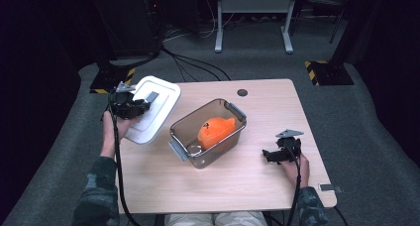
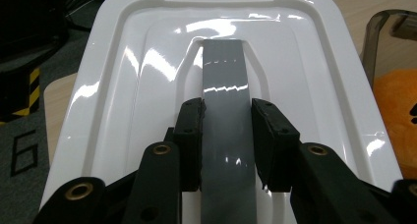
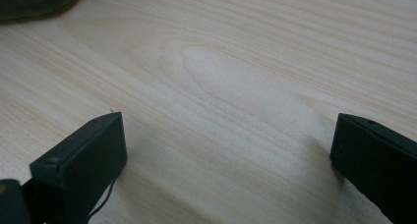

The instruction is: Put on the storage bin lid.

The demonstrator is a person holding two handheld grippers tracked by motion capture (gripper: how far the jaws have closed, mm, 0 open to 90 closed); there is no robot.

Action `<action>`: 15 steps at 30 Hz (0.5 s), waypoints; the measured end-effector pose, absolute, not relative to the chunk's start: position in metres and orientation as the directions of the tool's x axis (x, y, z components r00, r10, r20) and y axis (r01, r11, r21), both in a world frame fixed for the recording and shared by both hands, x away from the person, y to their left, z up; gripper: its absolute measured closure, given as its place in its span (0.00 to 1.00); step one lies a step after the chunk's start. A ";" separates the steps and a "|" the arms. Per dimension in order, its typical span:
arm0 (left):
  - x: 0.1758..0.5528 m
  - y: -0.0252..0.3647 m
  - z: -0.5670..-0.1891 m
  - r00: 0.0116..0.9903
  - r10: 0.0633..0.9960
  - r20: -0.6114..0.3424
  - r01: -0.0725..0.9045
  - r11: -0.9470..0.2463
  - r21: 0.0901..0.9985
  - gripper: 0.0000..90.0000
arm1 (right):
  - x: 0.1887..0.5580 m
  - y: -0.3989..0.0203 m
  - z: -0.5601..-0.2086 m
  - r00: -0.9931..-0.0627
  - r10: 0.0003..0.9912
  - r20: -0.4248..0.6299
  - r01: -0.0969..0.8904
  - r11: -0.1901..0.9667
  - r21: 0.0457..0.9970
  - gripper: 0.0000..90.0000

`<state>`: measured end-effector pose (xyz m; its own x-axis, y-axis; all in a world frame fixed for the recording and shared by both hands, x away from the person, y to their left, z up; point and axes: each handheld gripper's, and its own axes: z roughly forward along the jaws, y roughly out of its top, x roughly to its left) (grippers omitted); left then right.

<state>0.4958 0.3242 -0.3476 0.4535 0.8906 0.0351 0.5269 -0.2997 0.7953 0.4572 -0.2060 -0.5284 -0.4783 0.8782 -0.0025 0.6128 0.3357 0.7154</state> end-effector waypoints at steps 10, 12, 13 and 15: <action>0.498 0.302 -0.334 0.506 0.860 0.069 0.505 -0.361 0.784 0.74 | 0.457 -0.206 -0.528 -0.479 0.878 -0.002 0.612 0.336 0.715 0.00; 0.498 0.295 -0.330 0.521 0.851 0.074 0.493 -0.370 0.788 0.74 | 0.457 -0.206 -0.528 -0.479 0.878 -0.002 0.612 0.336 0.715 0.00; 0.498 0.292 -0.329 0.527 0.847 0.075 0.491 -0.376 0.786 0.74 | 0.457 -0.206 -0.528 -0.479 0.878 -0.002 0.612 0.336 0.715 0.00; 0.497 0.287 -0.327 0.535 0.841 0.084 0.481 -0.385 0.788 0.74 | 0.457 -0.206 -0.528 -0.479 0.878 -0.003 0.612 0.336 0.716 0.00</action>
<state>0.4972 0.2867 -0.3265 0.5349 0.8407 0.0840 0.4809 -0.3847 0.7879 0.4573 -0.2062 -0.5284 -0.4791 0.8778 -0.0026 0.6122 0.3363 0.7157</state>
